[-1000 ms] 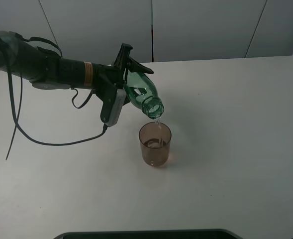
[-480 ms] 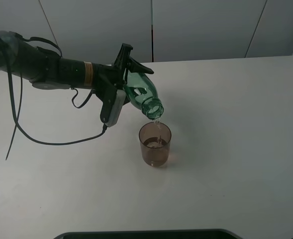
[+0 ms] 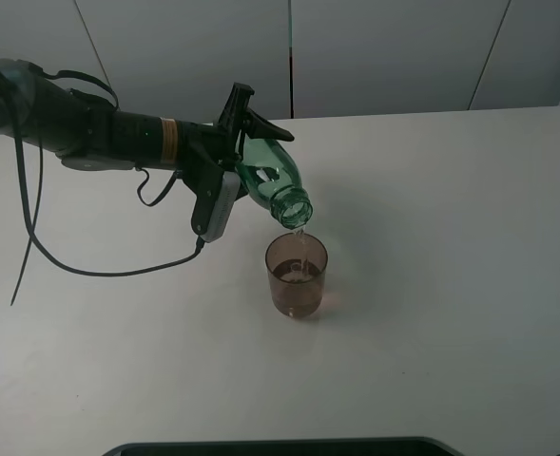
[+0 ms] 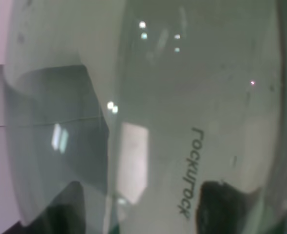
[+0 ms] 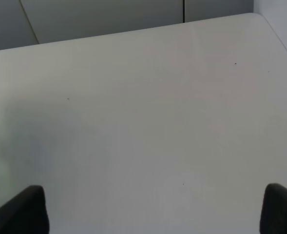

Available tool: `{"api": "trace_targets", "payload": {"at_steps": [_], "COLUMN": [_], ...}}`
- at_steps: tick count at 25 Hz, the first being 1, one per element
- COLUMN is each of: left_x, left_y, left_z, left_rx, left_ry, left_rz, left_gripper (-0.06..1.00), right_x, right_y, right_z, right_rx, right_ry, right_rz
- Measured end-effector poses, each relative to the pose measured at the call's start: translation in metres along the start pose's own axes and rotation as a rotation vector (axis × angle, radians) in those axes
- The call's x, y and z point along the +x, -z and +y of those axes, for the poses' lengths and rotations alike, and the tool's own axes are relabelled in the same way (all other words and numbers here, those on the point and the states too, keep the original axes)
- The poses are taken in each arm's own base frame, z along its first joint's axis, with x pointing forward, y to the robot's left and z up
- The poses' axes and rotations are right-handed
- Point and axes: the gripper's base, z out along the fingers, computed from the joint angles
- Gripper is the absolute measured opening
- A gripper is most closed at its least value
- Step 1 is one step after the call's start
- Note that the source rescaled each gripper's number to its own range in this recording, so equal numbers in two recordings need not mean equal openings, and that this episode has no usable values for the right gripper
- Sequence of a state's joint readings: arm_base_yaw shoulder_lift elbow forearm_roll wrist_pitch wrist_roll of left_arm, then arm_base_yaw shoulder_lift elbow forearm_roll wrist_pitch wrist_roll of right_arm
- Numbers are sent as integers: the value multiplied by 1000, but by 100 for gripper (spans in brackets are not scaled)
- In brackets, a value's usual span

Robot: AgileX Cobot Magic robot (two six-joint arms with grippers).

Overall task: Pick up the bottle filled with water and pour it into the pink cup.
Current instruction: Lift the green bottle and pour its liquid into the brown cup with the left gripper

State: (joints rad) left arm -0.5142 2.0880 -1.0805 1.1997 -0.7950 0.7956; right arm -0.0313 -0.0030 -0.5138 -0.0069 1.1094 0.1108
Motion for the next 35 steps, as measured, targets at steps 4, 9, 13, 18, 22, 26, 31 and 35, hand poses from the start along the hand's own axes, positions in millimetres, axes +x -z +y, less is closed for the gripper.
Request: {"api": "trace_targets", "payload": {"at_steps": [4,9,13,18,22,26,31,35], "left_x": [0,0,0,0,-1,-3,-6,-10], "left_y": [0,0,0,0,0,0,1,3], "left_z": [0,0,0,1,4,7,14,22], "left_rx": [0,-1,-3,-13,-44,-78,-146,-232], "left_ry": [-12,-15,-12,-11,7,32,130,240], "left_rz": [0,1,3,-2,-15,-31,-77,-141], "left_gripper": [1,1,1,1,1,1,1,1], "right_x": [0,0,0,0,0,0,0,0], "right_y": [0,0,0,0,0,0,0,0], "right_z": [0,0,0,0,0,0,0,0], "right_rx": [0,0,0,0,0,0,0,0], "right_ry": [0,0,0,0,0,0,0,0], "right_rz": [0,0,0,0,0,0,0,0]}}
